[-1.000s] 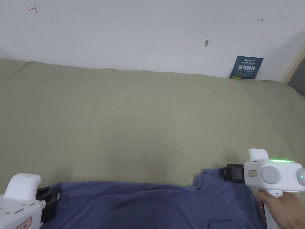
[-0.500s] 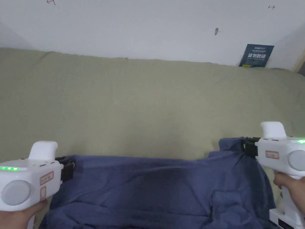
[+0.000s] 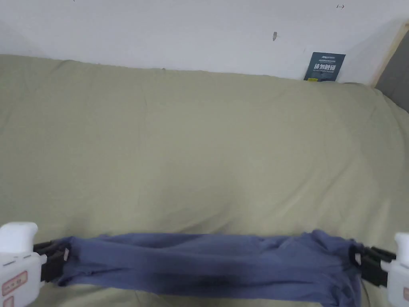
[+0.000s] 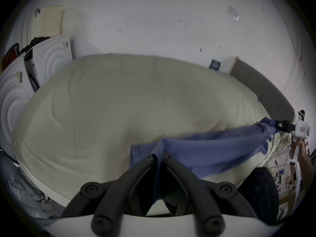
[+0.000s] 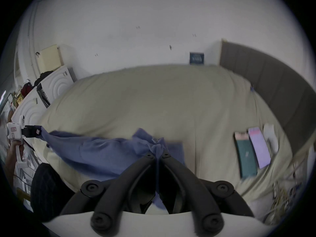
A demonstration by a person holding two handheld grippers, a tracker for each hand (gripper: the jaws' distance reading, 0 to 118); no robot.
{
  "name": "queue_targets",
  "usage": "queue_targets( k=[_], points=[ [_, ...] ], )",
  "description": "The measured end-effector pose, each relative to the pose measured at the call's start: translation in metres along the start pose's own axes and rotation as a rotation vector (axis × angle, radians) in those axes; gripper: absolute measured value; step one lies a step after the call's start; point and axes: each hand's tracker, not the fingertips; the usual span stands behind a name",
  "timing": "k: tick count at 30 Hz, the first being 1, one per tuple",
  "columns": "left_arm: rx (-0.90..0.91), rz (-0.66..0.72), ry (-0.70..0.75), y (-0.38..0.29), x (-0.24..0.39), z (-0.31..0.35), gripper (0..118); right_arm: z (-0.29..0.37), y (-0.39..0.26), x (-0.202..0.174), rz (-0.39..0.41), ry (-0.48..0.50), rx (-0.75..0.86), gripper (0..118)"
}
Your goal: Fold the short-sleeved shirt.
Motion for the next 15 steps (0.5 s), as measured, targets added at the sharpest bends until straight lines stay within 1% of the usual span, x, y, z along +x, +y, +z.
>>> queue_targets(
  k=[2,3,4,5,6,7,8,9,10,11,13,15],
  points=[
    [-0.039,-0.01,-0.002,-0.007,0.002,-0.012,0,-0.013,-0.021,0.007,-0.028,-0.024,-0.034,1],
    [-0.039,-0.012,0.005,-0.008,0.004,-0.019,2,-0.019,-0.024,0.008,-0.029,-0.02,-0.032,1],
    [-0.037,-0.014,0.01,-0.009,0.005,-0.026,15,-0.022,-0.027,0.008,-0.032,-0.032,-0.026,4],
    [-0.031,-0.011,0.005,-0.008,0.006,-0.027,45,-0.021,-0.029,0.005,-0.04,-0.046,-0.007,17],
    [-0.018,-0.001,0.003,-0.006,0.008,-0.025,92,-0.019,-0.026,0.005,-0.054,-0.05,0.02,48],
    [-0.008,0.012,0.0,-0.002,0.01,-0.018,118,-0.013,-0.022,0.005,-0.062,-0.062,0.036,95],
    [0.003,0.021,-0.007,-0.002,0.002,-0.015,115,-0.001,-0.019,0.002,-0.063,-0.059,0.045,111],
    [0.051,0.035,-0.027,-0.002,0.005,0.002,116,0.01,-0.016,-0.001,-0.068,-0.034,0.067,114],
    [0.133,-0.008,-0.006,0.004,0.006,0.017,117,0.026,-0.014,-0.006,-0.068,-0.005,0.121,114],
    [0.135,0.007,0.015,0.002,0.008,0.035,117,0.041,-0.011,-0.013,-0.062,0.008,0.157,114],
    [0.214,-0.012,0.044,-0.005,0.011,0.065,117,0.065,-0.011,-0.028,-0.046,0.027,0.183,114],
    [0.259,-0.003,0.068,-0.013,0.009,0.085,117,0.081,-0.012,-0.043,-0.024,0.038,0.227,114]
  ],
)
